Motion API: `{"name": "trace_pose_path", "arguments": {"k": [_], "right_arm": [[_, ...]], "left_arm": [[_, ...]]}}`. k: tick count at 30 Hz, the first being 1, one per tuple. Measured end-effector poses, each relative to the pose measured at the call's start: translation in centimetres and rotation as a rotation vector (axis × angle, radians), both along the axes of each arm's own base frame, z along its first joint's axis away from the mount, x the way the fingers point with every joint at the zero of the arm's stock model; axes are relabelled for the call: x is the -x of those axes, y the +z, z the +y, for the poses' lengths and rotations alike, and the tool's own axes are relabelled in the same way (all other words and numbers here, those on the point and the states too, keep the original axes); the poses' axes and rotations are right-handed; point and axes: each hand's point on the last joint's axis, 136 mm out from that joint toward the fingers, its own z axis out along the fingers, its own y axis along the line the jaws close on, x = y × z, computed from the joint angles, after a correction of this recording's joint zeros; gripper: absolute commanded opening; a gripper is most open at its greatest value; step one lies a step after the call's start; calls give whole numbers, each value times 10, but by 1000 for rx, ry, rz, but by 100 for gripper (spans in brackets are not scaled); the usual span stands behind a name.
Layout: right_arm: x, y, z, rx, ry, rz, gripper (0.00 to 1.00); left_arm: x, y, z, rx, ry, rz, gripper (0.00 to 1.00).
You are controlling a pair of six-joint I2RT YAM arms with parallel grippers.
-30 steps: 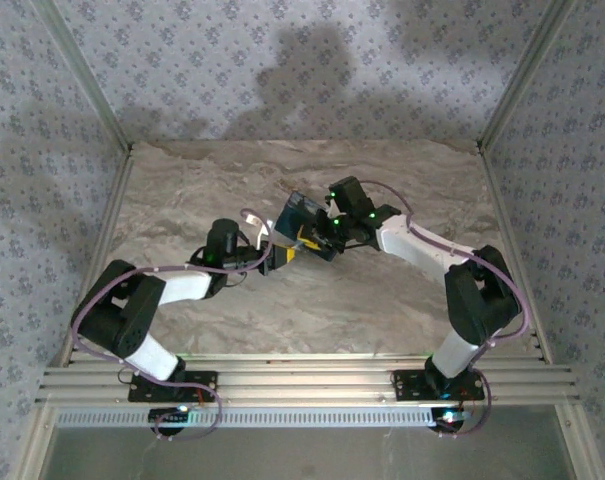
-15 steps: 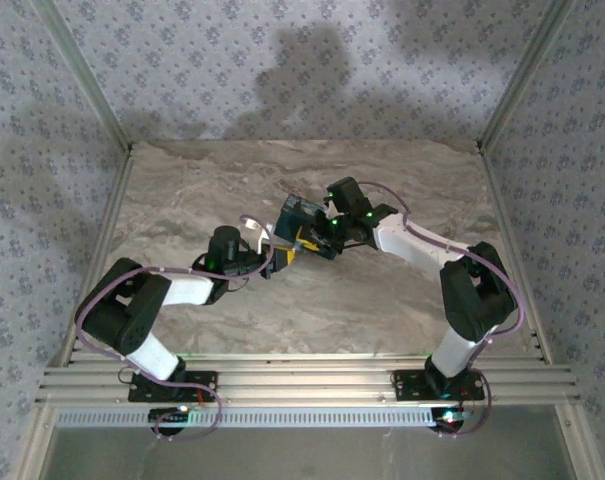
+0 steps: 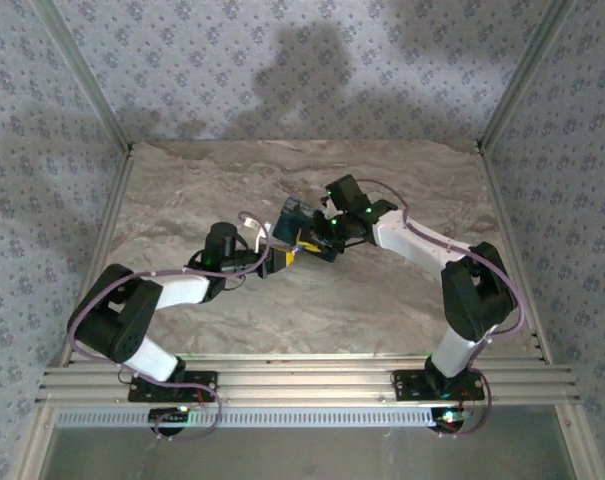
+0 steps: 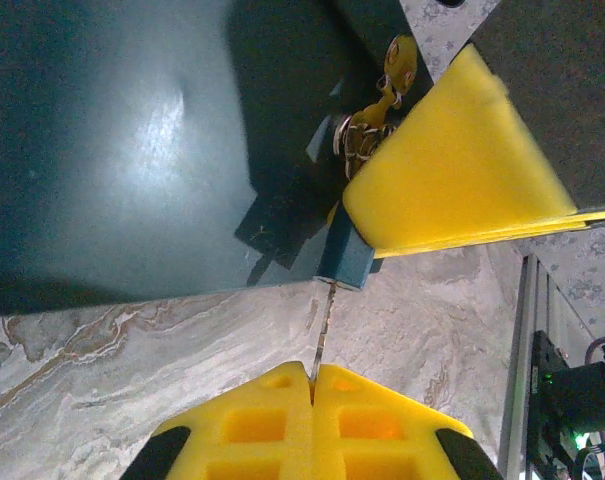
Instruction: Unlock a padlock with a key
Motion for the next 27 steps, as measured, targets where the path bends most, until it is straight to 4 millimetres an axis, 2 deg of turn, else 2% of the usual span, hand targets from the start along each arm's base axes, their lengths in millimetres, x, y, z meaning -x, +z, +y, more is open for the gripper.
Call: {"name": "trace_pose_path", "arguments": {"k": [9, 27], "right_arm": [[-2, -4, 2, -21, 13, 32, 0], [-3, -4, 2, -22, -11, 54, 0]], "left_arm": [[-4, -7, 3, -30, 35, 8, 0], [-6, -7, 5, -89, 88, -70, 0]]}}
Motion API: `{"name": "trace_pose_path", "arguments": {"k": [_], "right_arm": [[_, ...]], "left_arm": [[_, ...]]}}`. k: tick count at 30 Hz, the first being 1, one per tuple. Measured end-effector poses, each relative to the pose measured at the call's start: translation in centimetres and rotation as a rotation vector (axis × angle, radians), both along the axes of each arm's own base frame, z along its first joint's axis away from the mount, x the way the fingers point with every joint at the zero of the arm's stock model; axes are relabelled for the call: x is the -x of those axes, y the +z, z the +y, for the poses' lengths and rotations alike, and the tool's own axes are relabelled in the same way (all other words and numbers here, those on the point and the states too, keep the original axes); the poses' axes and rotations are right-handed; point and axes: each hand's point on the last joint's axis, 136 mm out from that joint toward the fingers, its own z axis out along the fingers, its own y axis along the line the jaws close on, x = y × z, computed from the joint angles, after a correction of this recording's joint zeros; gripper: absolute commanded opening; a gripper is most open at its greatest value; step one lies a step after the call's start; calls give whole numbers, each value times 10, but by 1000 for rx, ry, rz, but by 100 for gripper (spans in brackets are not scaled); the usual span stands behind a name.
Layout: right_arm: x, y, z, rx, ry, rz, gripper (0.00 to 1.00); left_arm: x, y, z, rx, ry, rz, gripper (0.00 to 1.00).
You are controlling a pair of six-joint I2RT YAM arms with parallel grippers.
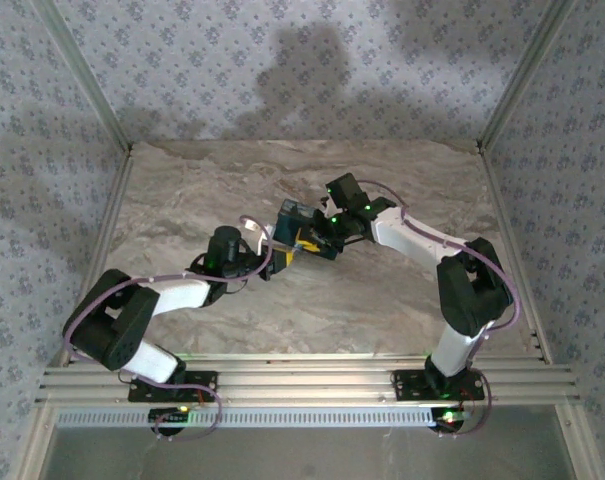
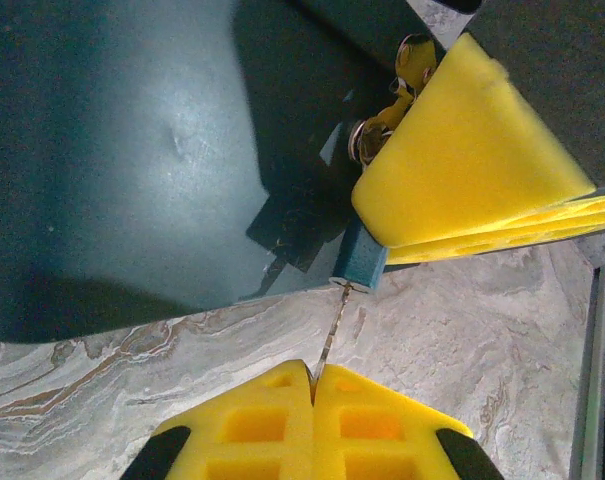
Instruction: Unlock a padlock with a key
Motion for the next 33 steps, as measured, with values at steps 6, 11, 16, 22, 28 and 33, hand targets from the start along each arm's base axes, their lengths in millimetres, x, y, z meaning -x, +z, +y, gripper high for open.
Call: {"name": "trace_pose_path", "arguments": {"k": [6, 11, 16, 22, 28, 33], "right_arm": [[-1, -2, 0, 3, -5, 8, 0], [0, -5, 1, 6, -5, 14, 0], [0, -9, 1, 18, -6, 16, 0], [0, -12, 0, 43, -9, 16, 0], [0, -11, 0, 64, -4, 5, 0], [-2, -11, -1, 70, -10, -3, 0]], "left_arm": [[0, -3, 0, -11, -1, -2, 0], [0, -5, 1, -21, 1, -1, 0], [1, -11, -2, -34, -4, 14, 0], [1, -12, -3, -37, -2, 34, 0], [2, -9, -4, -3, -5, 74, 0], [1, -7, -6, 41, 11, 118, 0]]}}
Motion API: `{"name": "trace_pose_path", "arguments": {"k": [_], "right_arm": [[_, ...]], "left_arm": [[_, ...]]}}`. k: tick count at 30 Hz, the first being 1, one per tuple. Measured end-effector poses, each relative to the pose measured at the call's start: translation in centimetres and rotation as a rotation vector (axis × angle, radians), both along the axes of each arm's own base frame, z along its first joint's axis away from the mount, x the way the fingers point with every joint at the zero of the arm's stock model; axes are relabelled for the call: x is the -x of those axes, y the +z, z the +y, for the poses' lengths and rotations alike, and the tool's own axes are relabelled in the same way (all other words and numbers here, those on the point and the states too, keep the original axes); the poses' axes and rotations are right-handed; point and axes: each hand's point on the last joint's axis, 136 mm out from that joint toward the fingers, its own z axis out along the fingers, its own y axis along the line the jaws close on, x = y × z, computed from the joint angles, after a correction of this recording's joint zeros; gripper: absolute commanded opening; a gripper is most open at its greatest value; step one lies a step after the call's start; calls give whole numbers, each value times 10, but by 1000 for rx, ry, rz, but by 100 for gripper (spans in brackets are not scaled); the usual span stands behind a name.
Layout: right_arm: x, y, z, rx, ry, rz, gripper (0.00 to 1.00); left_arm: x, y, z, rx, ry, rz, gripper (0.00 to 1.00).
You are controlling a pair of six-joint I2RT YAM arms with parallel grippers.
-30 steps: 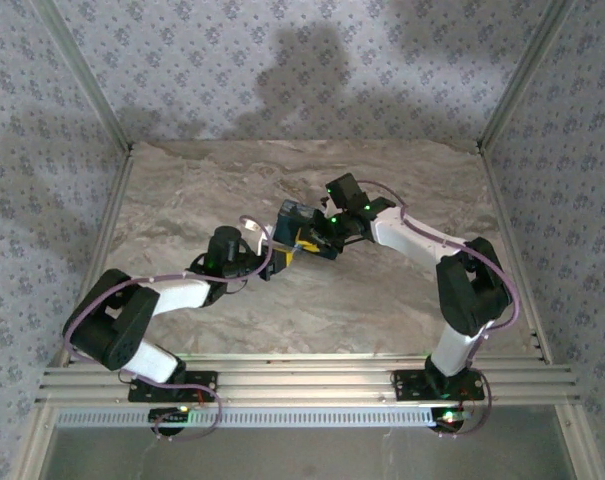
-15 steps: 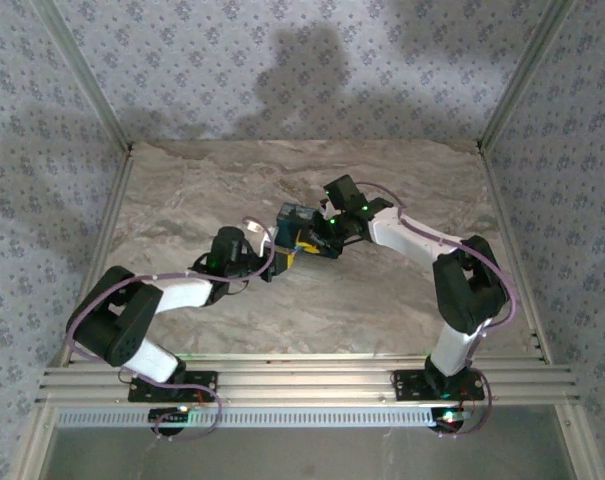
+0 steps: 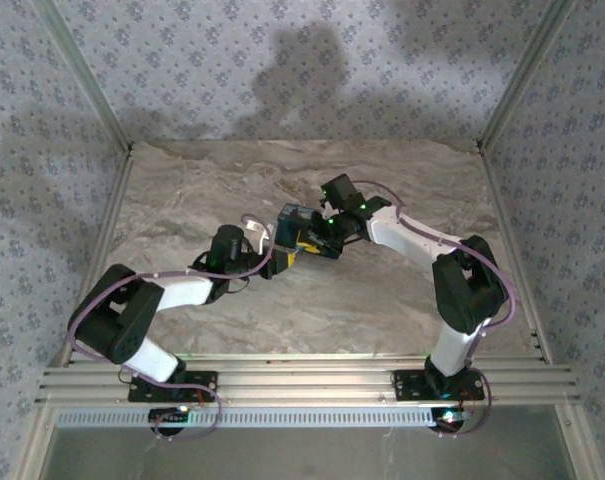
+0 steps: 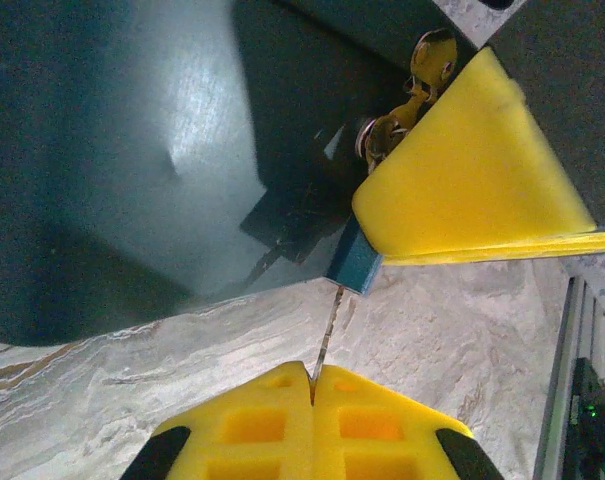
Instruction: Unlock a padlock with a key
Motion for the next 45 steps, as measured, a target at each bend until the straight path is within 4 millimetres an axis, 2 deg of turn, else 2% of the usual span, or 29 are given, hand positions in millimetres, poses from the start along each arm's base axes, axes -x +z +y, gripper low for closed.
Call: {"name": "trace_pose_path", "arguments": {"k": [11, 41, 45], "right_arm": [[-4, 3, 2, -10, -17, -3, 0], [-1, -6, -3, -78, -26, 65, 0], [2, -3, -2, -95, -17, 78, 0]], "left_arm": [[-3, 0, 1, 4, 38, -12, 0], [-1, -14, 2, -90, -9, -60, 0], [-2, -23, 8, -131, 12, -35, 0]]}}
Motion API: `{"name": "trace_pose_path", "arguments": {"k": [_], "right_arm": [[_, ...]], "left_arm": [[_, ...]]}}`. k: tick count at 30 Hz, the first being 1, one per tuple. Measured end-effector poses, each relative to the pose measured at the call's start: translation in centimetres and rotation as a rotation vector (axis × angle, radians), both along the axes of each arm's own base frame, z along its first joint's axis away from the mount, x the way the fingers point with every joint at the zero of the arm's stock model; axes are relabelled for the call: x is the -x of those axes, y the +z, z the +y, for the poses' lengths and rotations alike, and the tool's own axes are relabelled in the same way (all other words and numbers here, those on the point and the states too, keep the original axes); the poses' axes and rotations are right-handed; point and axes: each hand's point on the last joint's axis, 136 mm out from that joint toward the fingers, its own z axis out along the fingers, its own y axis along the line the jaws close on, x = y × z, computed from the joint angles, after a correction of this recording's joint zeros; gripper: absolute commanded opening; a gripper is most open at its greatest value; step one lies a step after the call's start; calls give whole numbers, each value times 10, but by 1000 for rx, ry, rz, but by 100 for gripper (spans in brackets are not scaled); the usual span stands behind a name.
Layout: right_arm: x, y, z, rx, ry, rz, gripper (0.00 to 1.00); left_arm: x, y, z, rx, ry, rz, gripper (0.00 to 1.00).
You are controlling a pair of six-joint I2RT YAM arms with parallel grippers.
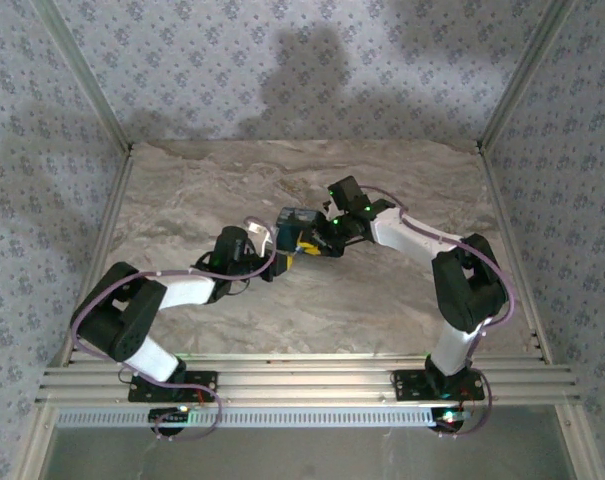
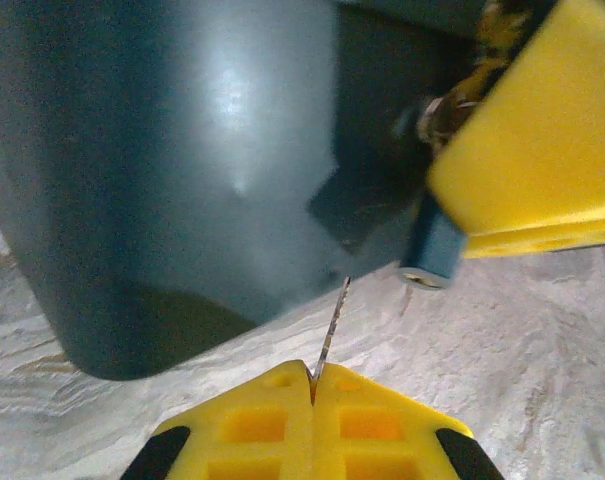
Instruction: Unlock a padlock with a key
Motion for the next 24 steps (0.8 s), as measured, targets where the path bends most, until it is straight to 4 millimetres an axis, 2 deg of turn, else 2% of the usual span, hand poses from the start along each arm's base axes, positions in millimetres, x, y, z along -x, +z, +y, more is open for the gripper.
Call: {"name": "trace_pose_path", "arguments": {"k": [5, 10, 19, 24], "right_arm": [[1, 0, 0, -3, 1, 3, 0], [1, 0, 0, -4, -2, 8, 0], [1, 0, 0, -4, -3, 8, 0], [1, 1, 0, -4, -3, 7, 0]], "left_arm": [[3, -8, 4, -29, 8, 27, 0], [3, -7, 3, -26, 5, 28, 0], [6, 18, 0, 20, -18, -23, 0], [7, 20, -1, 23, -28, -29, 0]]}}
